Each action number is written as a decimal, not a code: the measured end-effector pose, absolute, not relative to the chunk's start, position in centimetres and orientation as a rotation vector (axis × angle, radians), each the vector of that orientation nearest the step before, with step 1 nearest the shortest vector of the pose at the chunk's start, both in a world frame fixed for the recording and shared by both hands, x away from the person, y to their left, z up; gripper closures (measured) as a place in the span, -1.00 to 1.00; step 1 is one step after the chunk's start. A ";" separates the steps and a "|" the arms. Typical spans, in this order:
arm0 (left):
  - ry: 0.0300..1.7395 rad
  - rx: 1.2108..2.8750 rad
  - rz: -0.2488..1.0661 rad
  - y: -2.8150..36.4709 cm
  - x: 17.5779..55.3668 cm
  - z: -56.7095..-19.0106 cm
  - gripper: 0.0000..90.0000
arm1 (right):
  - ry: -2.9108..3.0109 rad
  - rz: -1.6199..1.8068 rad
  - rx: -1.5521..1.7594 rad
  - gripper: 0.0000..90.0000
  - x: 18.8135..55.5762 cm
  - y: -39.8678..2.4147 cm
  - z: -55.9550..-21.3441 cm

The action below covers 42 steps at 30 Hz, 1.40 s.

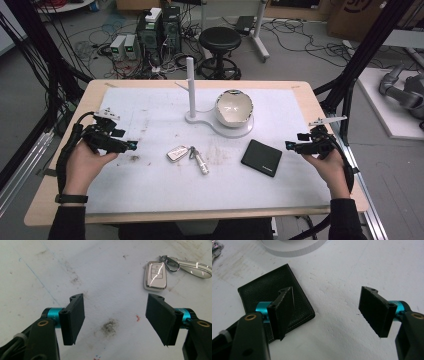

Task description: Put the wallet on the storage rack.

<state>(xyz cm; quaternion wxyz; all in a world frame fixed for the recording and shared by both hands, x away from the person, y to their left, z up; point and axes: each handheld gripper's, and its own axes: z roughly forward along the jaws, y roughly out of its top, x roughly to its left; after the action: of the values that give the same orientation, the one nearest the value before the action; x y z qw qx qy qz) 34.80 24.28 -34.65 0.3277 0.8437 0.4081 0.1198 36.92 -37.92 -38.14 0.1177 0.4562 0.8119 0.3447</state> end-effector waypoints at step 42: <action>0.817 2.082 -0.284 -3.3 39.3 -42.3 -0.12 | 2.330 1.025 1.347 -0.35 36.7 -39.0 -37.8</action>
<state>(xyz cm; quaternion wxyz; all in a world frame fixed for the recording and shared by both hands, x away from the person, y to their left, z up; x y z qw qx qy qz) 39.31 -3.26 -42.26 0.4294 0.8341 0.3272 -0.1137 36.73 -38.95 -37.85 0.1302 0.4638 0.8021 0.3529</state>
